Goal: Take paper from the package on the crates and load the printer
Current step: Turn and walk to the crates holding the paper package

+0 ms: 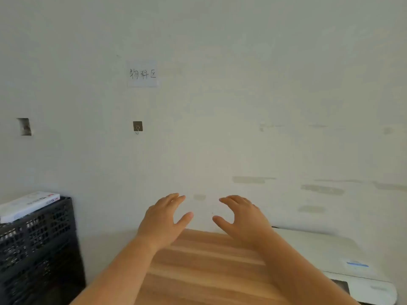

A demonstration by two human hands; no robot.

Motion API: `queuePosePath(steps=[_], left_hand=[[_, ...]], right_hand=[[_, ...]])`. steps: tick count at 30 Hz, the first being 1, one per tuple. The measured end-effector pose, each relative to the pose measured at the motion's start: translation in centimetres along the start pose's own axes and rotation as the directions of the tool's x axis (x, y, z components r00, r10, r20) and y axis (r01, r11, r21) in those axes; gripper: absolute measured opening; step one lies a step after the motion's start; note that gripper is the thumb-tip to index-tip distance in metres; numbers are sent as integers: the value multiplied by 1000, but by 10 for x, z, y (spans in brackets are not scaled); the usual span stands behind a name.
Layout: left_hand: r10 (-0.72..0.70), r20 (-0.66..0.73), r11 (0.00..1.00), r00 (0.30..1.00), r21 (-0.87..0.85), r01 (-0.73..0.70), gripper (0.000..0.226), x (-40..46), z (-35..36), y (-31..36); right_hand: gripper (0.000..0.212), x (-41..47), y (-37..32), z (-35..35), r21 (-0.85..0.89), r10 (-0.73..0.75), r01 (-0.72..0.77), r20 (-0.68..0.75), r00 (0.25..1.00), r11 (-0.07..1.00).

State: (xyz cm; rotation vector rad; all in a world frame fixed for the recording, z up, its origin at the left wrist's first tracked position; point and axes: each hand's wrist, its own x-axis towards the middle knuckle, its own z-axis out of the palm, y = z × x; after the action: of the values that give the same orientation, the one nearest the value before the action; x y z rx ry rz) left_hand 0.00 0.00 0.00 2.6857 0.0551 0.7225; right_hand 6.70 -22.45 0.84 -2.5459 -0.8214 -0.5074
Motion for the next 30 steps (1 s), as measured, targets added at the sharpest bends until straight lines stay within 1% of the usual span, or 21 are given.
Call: queuePosePath(steps=[3, 5, 9, 12, 15, 21, 24, 28, 30], left_hand=[[-12, 12, 999, 1000, 47, 12, 59, -9, -14, -50], [-36, 22, 998, 999, 44, 35, 60, -17, -25, -83], [-86, 16, 994, 996, 72, 84, 69, -31, -45, -143], [-135, 10, 989, 991, 66, 134, 63, -38, -54, -188], [-216, -6, 973, 976, 80, 216, 61, -50, -59, -235], [-395, -24, 903, 918, 174, 393, 63, -75, -83, -332], [-466, -60, 857, 883, 220, 467, 62, -79, -103, -374], [-533, -106, 795, 839, 278, 540, 62, -85, -125, -421], [-567, -146, 764, 811, 274, 584, 62, -91, -137, -443]], right_hand=[[61, 13, -38, 32, 22, -6, 6, 24, 1000, 1000], [61, 22, -63, 55, 49, -14, 11, 58, 998, 999], [63, 47, -116, 98, 105, -71, 60, 111, 991, 993], [62, 69, -153, 134, 146, -128, 108, 133, 983, 983], [63, 91, -186, 180, 181, -194, 161, 180, 964, 970], [66, 141, -260, 272, 312, -349, 258, 282, 894, 914], [66, 171, -306, 305, 406, -438, 314, 262, 860, 858], [65, 204, -367, 345, 455, -575, 434, 237, 783, 778], [67, 217, -396, 368, 469, -622, 474, 232, 748, 745]])
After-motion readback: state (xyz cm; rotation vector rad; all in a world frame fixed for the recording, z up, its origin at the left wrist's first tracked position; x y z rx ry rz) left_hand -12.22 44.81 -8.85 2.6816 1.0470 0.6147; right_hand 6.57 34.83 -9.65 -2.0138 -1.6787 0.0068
